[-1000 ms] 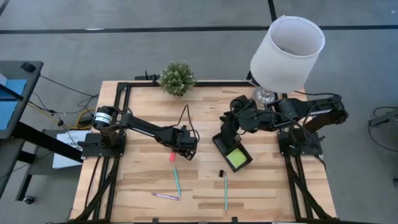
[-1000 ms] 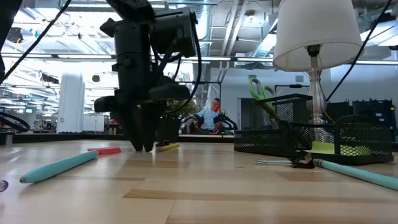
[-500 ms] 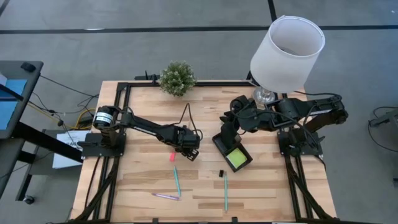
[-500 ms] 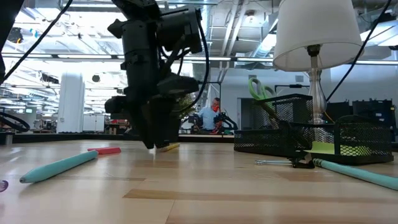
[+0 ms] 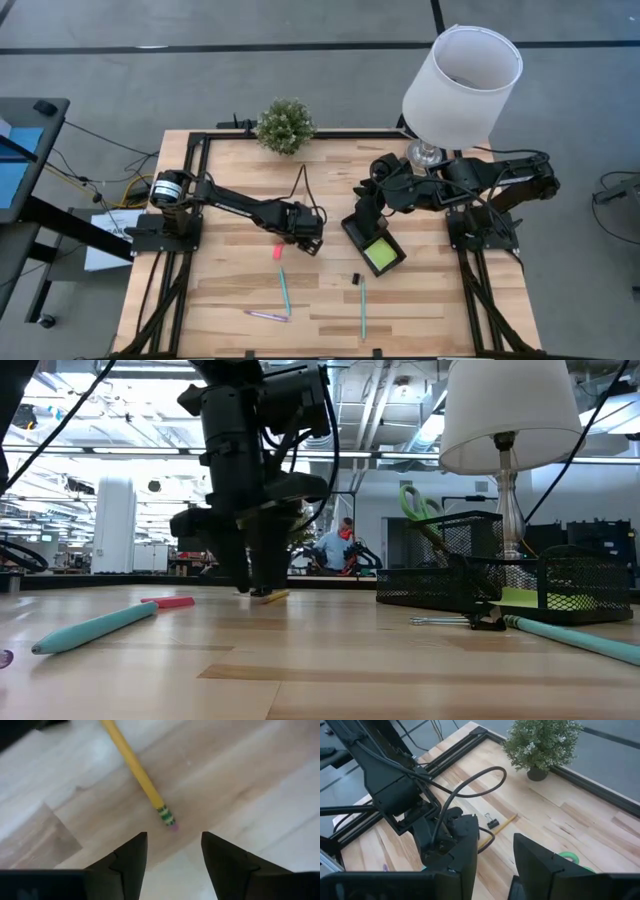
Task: Pick and place office supplies into organizer
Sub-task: Put the yellow pencil into the black desk organizer
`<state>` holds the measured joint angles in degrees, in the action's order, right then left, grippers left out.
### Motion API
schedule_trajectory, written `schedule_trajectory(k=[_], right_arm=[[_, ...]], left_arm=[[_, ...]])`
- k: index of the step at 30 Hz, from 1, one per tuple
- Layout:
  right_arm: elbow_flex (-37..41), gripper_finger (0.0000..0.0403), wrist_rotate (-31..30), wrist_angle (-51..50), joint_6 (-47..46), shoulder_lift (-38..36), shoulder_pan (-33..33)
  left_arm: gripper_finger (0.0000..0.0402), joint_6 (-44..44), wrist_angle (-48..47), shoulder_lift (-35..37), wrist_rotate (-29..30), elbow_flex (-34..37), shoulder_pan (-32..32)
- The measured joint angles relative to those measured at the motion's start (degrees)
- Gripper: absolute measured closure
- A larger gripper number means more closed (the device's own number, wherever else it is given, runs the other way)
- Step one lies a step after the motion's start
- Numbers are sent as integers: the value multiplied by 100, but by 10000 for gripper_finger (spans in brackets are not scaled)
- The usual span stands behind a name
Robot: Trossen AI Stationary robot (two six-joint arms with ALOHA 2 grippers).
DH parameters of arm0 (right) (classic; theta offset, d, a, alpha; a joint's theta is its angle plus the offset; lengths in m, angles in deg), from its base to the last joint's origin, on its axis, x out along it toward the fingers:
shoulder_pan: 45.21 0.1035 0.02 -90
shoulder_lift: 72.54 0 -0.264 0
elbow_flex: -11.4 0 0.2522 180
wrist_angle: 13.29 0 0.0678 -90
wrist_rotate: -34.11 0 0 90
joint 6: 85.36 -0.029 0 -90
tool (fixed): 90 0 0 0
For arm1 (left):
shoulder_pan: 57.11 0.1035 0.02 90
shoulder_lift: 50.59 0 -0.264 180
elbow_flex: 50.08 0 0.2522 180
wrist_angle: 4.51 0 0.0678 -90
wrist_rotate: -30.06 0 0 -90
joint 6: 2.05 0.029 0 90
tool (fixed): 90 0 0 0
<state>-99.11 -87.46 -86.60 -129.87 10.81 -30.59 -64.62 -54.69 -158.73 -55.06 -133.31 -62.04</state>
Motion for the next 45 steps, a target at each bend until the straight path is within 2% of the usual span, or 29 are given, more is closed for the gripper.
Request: schedule_trajectory(k=[6, 12, 21, 27, 30, 40, 45], right_arm=[[0, 284, 2, 0, 0, 0, 0], [0, 284, 20, 0, 2, 0, 0], [4, 284, 20, 0, 4, 0, 33], [4, 284, 17, -12, 10, 0, 116], [4, 284, 15, -19, 15, 0, 111], [4, 284, 11, -20, 147, 0, 111], [4, 284, 13, -20, 149, 0, 111]], left_arm=[[221, -239, 4, 4, 265, 0, 7], [221, -340, -4, 4, 258, 0, -25], [221, -708, -55, -389, 25, -32, -63], [226, -722, -286, -409, 158, -33, -72], [250, -665, -313, -415, 164, -29, -70], [373, -262, -386, -422, 207, -17, -68], [396, 142, -422, -423, 311, -17, -37]])
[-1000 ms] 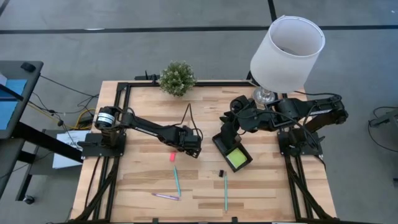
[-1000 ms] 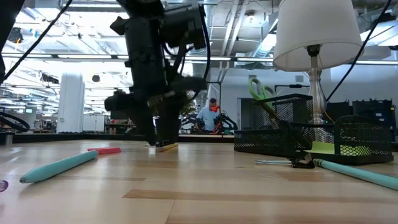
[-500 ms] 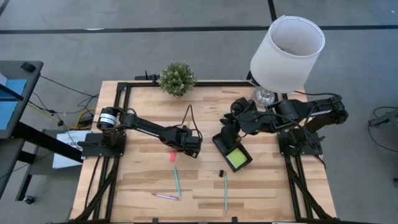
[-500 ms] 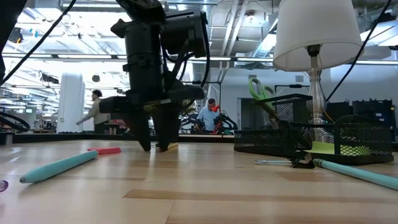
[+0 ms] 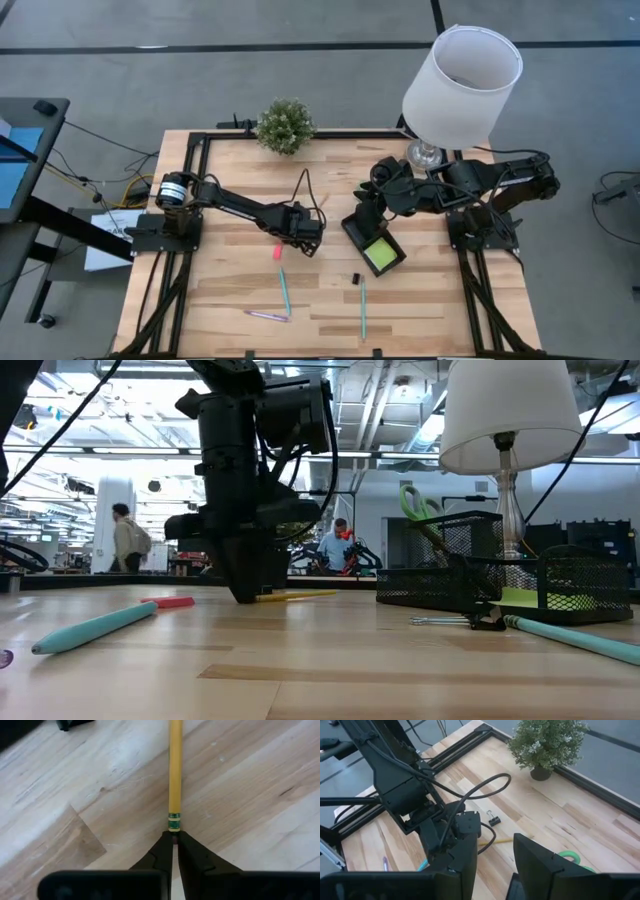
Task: Pick and place office supplies into organizer
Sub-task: Put the yellow pencil into the black desk organizer
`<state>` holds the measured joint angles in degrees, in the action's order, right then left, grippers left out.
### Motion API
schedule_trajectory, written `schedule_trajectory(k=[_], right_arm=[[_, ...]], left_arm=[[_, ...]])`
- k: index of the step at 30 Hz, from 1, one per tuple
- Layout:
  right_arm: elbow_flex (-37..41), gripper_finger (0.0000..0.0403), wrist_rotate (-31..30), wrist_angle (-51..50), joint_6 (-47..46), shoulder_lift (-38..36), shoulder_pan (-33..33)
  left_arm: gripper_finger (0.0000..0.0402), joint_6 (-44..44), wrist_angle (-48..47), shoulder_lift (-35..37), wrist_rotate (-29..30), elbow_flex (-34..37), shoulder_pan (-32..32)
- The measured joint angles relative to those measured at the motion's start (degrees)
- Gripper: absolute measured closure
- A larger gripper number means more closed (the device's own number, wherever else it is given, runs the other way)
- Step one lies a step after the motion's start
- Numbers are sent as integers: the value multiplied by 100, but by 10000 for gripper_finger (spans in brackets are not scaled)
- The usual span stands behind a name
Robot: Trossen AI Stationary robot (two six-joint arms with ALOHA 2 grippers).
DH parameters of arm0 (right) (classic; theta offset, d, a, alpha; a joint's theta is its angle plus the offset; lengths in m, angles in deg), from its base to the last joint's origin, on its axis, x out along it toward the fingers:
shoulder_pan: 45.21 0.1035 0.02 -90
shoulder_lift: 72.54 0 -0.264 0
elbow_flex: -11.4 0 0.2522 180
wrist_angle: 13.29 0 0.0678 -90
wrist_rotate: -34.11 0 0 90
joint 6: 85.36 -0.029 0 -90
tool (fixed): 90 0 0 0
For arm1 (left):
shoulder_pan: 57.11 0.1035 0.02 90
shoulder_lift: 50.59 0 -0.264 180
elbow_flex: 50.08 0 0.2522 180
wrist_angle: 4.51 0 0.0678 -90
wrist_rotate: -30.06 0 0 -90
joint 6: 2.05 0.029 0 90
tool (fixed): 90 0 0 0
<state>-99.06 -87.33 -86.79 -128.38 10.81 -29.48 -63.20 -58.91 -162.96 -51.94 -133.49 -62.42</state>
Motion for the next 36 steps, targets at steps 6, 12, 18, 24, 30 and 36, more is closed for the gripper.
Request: schedule_trajectory(k=[6, 12, 18, 24, 30, 36], right_arm=[[0, 284, 3, -60, 15, 0, 36], [0, 284, 65, -432, 390, 0, 277], [0, 284, -128, -425, 404, -12, 374], [0, 284, -166, -415, 404, -11, 299], [0, 284, -165, -442, 425, -11, 289], [0, 284, -208, -455, 455, -11, 290]], left_arm=[[387, 415, -13, 1, -47, 0, 59], [398, 1127, -31, 109, -124, 13, 58], [400, 1785, -233, 676, -119, 58, 46], [401, 2191, -453, 1466, -126, 44, 44], [401, 2689, -1085, 2161, -312, -239, 20], [401, 4541, -2877, 2267, 994, -1576, -202]])
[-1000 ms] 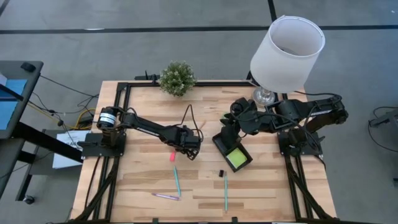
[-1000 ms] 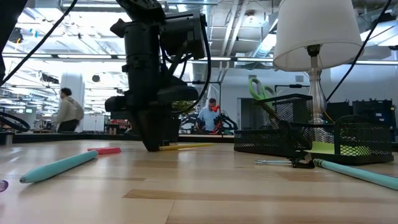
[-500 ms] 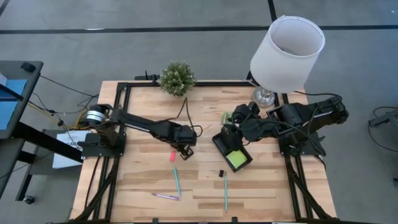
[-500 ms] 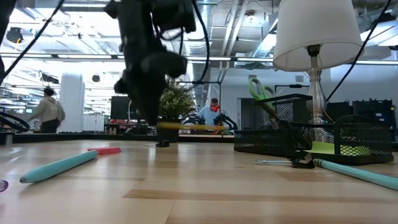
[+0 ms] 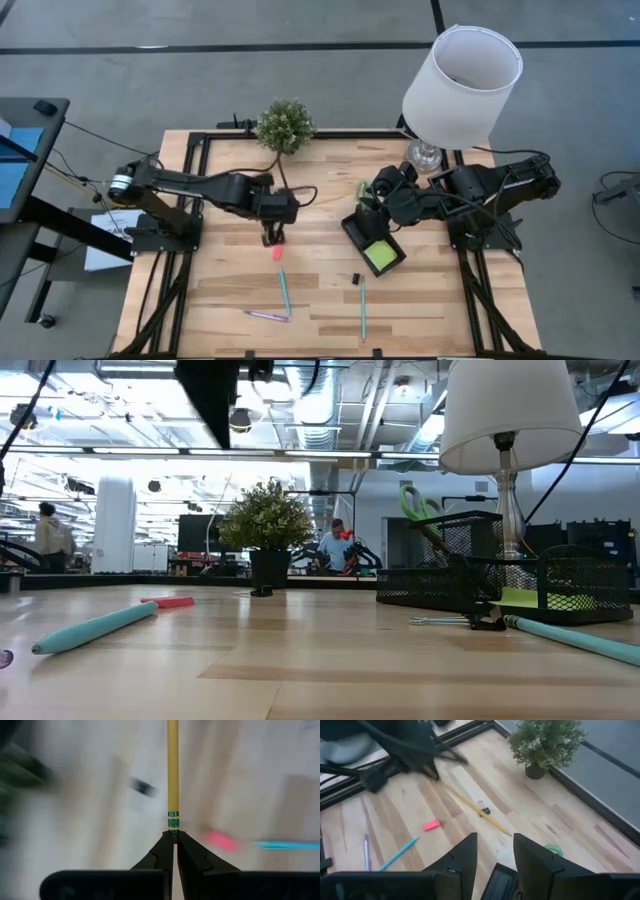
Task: Pick and place office supplies into organizer
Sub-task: Put the yellow pencil into the black desk organizer
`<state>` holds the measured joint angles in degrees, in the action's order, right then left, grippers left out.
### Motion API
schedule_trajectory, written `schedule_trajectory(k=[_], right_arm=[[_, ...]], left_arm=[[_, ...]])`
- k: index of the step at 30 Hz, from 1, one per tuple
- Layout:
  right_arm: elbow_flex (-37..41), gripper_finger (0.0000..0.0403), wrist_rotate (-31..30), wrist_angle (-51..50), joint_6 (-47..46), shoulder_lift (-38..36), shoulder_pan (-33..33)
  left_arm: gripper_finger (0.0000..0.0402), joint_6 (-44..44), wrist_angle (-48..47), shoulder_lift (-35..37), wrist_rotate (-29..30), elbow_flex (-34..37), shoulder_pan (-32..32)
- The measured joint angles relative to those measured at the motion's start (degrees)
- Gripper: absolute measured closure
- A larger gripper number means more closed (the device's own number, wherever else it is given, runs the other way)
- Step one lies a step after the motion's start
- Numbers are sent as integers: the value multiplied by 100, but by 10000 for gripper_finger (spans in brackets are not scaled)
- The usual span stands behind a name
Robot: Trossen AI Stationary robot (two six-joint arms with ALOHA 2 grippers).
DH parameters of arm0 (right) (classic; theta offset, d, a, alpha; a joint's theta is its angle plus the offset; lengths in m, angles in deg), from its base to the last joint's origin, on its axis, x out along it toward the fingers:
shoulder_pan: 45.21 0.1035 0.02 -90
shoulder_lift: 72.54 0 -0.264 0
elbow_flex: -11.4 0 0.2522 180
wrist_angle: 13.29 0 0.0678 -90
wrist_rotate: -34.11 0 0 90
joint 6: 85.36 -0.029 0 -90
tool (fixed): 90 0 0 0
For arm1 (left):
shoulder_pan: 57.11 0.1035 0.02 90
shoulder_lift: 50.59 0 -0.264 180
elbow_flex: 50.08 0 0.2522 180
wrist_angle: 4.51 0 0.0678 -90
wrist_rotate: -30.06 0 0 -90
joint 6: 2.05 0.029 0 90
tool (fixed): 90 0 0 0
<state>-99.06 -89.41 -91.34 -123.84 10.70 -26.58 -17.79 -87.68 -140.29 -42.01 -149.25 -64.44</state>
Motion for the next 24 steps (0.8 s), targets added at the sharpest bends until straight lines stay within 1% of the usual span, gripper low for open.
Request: schedule_trajectory(k=[3, 5, 7, 8, 11, 13, 15, 17, 19, 22, 24], right_arm=[[-23, 284, -342, -4, 0, 0, 87], [-100, 284, -778, -15, -2, -3, 203], [-218, 284, -1204, -239, -27, -51, 363], [-303, 284, -1424, -396, -129, -80, 455], [-573, 284, -2184, -834, -585, -194, 797], [-657, 284, -2506, -952, -792, -296, 1063], [-673, 284, -2689, -977, -951, -384, 1260], [-662, 284, -2691, -1026, -1037, -425, 1473], [-664, 284, -2708, -1076, -1101, -437, 1576], [-664, 284, -2703, -1119, -1074, -428, 1741], [-664, 284, -2701, -1117, -1069, -431, 1805]], left_arm=[[401, 1559, -66, -47, 1394, -577, -170], [401, 2927, 281, -40, 2075, -718, -220], [401, 4444, 802, -45, 2380, -736, -222], [401, 5112, 919, -51, 2510, -729, -218], [401, 6768, 1370, -207, 2966, -738, -163], [401, 7430, 1610, -346, 3200, -713, -135], [402, 7717, 2245, -530, 3234, -730, -43], [401, 7988, 2445, -711, 3201, -737, -24], [401, 8497, 2726, -954, 3272, -737, -12], [401, 9185, 2900, -1338, 3359, -714, -11], [401, 9452, 3359, -1567, 3488, -732, 18]])
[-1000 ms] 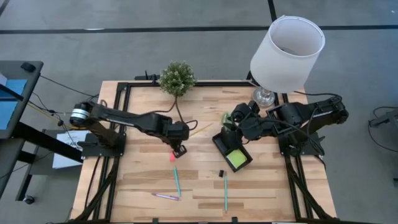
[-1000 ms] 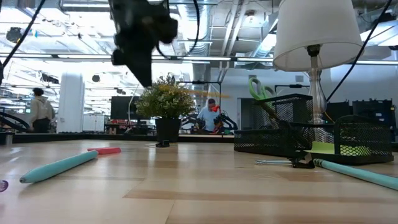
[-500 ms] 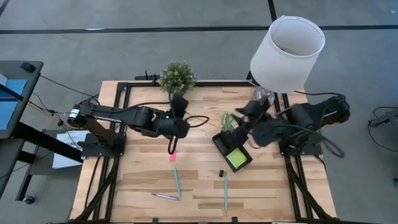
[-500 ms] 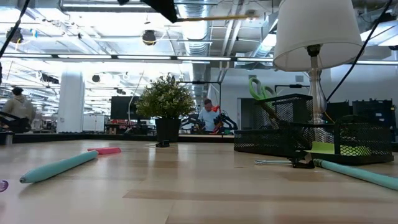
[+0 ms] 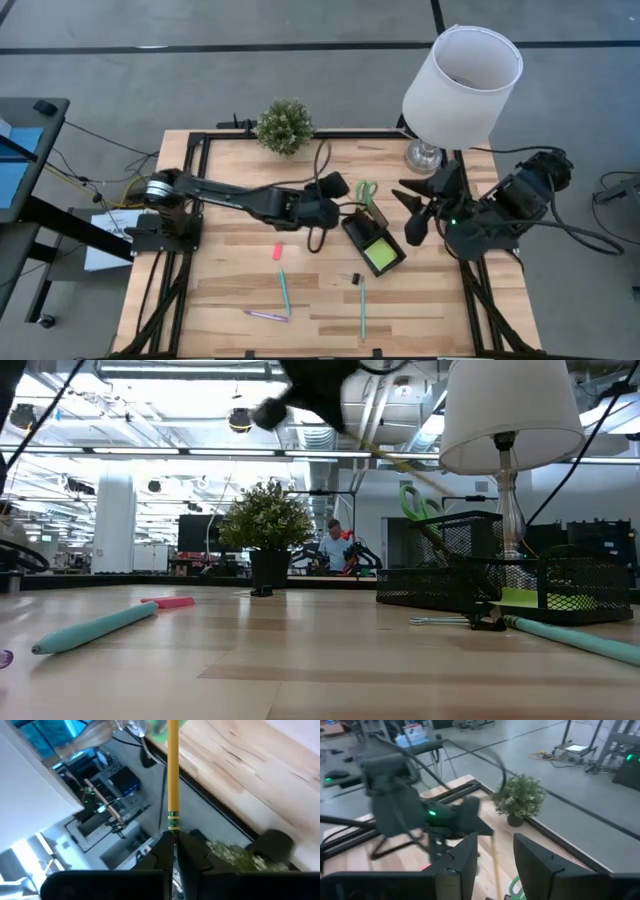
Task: Pick and place office supplies into organizer
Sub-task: Put the yellow pencil into the black desk organizer
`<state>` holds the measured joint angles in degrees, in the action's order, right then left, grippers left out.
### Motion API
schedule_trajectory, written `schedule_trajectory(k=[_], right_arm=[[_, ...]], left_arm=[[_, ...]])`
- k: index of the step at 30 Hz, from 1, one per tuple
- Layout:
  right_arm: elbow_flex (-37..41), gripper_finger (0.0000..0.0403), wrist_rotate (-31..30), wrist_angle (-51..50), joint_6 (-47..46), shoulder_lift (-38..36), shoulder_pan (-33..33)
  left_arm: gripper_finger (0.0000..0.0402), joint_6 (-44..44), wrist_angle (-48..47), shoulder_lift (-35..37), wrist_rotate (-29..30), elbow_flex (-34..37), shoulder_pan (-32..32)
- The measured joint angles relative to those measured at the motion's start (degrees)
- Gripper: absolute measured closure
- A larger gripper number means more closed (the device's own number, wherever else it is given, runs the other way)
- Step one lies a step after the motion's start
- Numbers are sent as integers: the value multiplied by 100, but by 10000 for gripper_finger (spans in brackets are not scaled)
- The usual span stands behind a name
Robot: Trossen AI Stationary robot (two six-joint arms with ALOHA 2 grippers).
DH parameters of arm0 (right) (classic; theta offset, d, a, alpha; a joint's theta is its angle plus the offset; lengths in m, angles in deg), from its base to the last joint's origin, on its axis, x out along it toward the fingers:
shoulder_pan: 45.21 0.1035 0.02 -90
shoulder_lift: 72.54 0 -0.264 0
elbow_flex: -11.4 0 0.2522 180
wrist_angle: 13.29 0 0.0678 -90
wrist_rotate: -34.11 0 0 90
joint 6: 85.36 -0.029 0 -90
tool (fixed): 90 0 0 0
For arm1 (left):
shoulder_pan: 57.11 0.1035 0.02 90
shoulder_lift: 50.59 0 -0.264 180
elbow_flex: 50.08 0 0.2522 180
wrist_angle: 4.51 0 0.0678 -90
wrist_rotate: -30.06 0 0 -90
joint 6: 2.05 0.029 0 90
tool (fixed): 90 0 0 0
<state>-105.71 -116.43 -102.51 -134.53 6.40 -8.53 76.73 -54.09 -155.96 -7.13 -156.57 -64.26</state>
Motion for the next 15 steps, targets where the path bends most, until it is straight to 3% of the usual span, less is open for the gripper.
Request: schedule_trajectory(k=[7, 15], right_arm=[[2, 284, 0, -109, -22, 2, 56], [2, 284, 42, -101, 153, 2, 86]], left_arm=[[401, 687, 1088, -583, 163, -6, 30], [401, 1211, 1075, -759, -107, 0, 29]])
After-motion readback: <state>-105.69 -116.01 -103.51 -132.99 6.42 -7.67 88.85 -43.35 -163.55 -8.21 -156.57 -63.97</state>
